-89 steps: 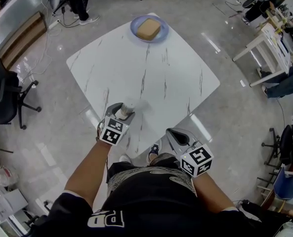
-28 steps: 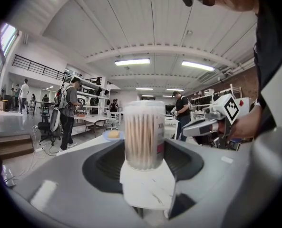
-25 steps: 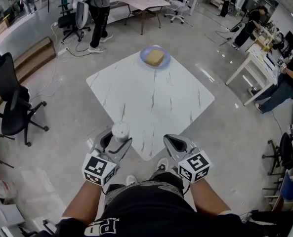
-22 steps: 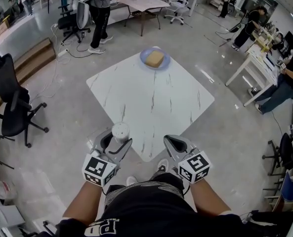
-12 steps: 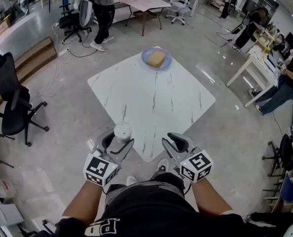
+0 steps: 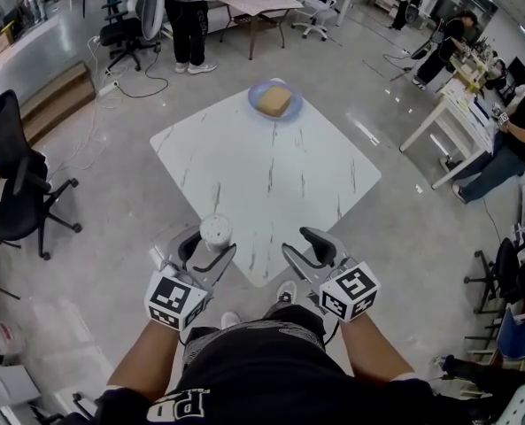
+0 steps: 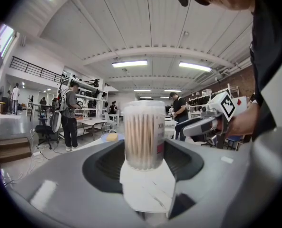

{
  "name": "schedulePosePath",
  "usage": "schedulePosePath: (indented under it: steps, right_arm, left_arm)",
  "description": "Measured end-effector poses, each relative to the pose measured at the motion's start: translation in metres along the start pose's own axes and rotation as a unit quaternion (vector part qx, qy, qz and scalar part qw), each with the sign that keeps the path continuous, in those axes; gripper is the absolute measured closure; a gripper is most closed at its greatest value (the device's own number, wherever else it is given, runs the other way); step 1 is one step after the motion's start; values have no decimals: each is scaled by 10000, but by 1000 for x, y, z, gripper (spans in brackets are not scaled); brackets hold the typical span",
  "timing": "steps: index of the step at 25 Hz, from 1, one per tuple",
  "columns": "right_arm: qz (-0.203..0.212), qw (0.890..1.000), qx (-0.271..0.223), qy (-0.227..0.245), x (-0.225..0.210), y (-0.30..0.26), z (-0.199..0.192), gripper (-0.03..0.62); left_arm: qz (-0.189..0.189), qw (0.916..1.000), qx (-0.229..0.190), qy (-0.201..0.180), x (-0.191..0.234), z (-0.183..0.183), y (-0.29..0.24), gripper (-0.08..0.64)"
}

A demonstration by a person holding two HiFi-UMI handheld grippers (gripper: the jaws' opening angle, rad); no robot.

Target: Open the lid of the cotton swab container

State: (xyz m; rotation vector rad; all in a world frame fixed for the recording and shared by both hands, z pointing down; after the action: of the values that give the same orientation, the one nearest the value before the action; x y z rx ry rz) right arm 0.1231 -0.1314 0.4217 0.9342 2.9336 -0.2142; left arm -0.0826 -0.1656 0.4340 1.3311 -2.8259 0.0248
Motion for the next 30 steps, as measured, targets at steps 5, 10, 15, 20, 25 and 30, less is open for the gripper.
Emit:
schedulePosePath:
  steps: [5,10,15,20,25,30]
  right_arm:
    - [44,10000,-42,-10,1,-1,0,366]
    - [31,10000,-25,24,-1,-1,0,365]
    - [69,9999,-129,-20,1,-3,9,365]
    - [289,9993,-255,18,15,-14,26,366]
    - [776,9962,-376,88,42,-33,47,365]
    - [1202,9920,-369,69,61,-49,54,365]
  left_arm:
    - [12,10000,-1,7,2,-3,-1,253]
    - [34,10000,3,18,3,-3,-2,253]
    - [32,10000,70,60,2,-5,-4,253]
    - [12,9999,103,84,1,-10,-6,254]
    - [-49,9998,150,149,1,-15,-12,253]
    - [-289,9993,172,178,-10,-17,-18,255]
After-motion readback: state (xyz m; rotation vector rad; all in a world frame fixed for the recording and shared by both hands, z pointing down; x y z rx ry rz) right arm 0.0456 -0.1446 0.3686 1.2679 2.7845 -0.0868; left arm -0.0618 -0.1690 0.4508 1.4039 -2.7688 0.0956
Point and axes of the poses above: the fingertips, and each gripper's own axes: y backward along the fingers, x to its left, z out of its top, the point moved 5 cm from there along y, backward along the fingers, and after that the axes turned 9 degrees about -x, right-handed, at the moved point
